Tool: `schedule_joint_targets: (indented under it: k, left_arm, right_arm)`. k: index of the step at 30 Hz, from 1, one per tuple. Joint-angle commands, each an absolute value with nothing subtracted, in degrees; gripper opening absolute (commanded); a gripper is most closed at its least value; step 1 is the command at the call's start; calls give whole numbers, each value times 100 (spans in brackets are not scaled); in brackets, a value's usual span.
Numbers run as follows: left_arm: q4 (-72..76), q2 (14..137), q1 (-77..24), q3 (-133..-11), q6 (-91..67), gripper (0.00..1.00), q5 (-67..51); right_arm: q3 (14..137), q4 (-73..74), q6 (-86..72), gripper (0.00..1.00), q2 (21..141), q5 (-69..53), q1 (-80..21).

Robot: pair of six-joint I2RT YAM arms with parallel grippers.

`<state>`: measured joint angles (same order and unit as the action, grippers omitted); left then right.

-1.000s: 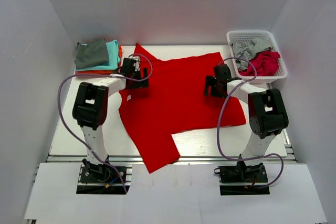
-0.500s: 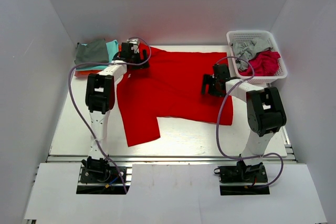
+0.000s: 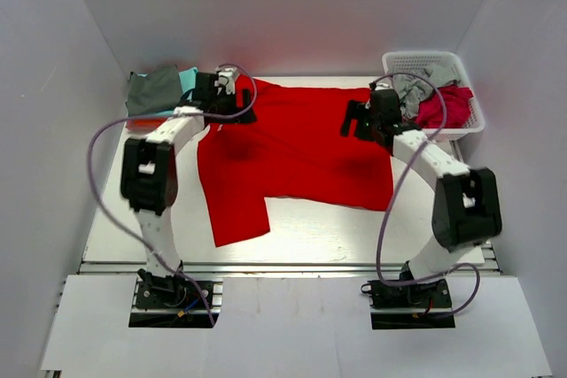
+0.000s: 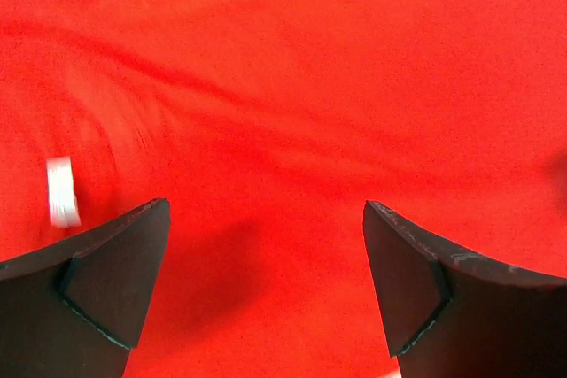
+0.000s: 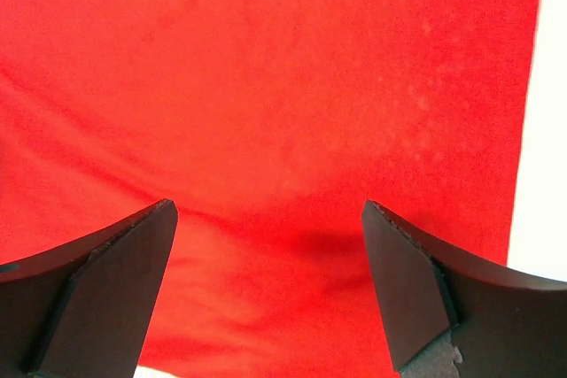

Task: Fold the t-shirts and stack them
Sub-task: Flatten out the tshirt, then grap the side of the flattened tshirt closest away from the robot with both arms

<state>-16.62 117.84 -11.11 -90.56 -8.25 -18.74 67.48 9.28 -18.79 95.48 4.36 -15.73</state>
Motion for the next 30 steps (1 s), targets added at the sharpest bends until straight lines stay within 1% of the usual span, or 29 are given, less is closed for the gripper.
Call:
schedule_joint_targets:
  k: [1, 2, 3, 4, 5, 6, 7, 8, 10, 11, 15, 19, 20, 22, 24, 28, 30]
  left_arm:
    - [-1714, 10075, -1134, -8072, -1194, 100, -1951]
    - [-1775, 9768, -1134, -7755, -1448, 100, -1855]
    - [-1775, 9147, -1134, -7082, -1589, 100, -1794]
    - [-1775, 8827, -1134, -6710, -1765, 100, -1732]
    - [-1775, 8520, -1134, -6341, -1949, 100, -1731]
    - [-1723, 8238, -1134, -5623, -2325, 100, -1671]
    - [-1723, 7966, -1134, -5320, -2477, 100, -1670]
    - [-2053, 7537, -1134, -5109, -2600, 100, -1670]
    - [-2564, 7147, -1134, -4625, -2776, 100, -1670]
    - [-3001, 6763, -1134, -4292, -2856, 100, -1618]
    - [-4015, 5970, -1187, -3754, -3173, 100, -1222]
    - [-4491, 5827, -1239, -3385, -3295, 100, -1362]
    - [-4491, 5827, -1239, -3253, -3296, 100, -1597]
    - [-4430, 5914, -1310, -3174, -3418, 100, -1679]
    - [-4648, 6055, -1362, -3173, -3664, 100, -1346]
    - [-4649, 6196, -1476, -3173, -3797, 100, -1099]
    - [-4649, 6275, -1477, -3173, -3867, 95, -959]
  right_arm:
    - [6303, 677, -2284, 90, 8904, 465, -1529]
    - [6197, 677, -2520, 90, 8816, 535, -1521]
    - [5883, 668, -2601, 90, 8546, 554, -1529]
    - [5776, 642, -2689, 90, 8439, 589, -1521]
    - [5400, 633, -2829, 90, 8237, 624, -1521]
    - [5266, 607, -2961, 90, 8035, 746, -1503]
    - [5160, 580, -3066, 90, 7938, 799, -1512]
    - [5072, 571, -3093, 90, 7754, 861, -1512]
    - [4651, 571, -3199, 90, 7481, 1124, -1503]
    - [4475, 528, -3243, 90, 7410, 1229, -1494]
    - [4412, 554, -3120, 90, 7330, 1222, -1442]
    - [4360, 624, -3103, 90, 7365, 977, -1433]
    - [4368, 641, -3085, 90, 7391, 958, -1433]
    - [4368, 650, -3059, 90, 7409, 897, -1415]
    - [4333, 677, -3059, 90, 7365, 870, -1371]
    - [4228, 703, -3032, 90, 7251, 923, -1336]
    - [4219, 729, -3023, 90, 7225, 975, -1310]
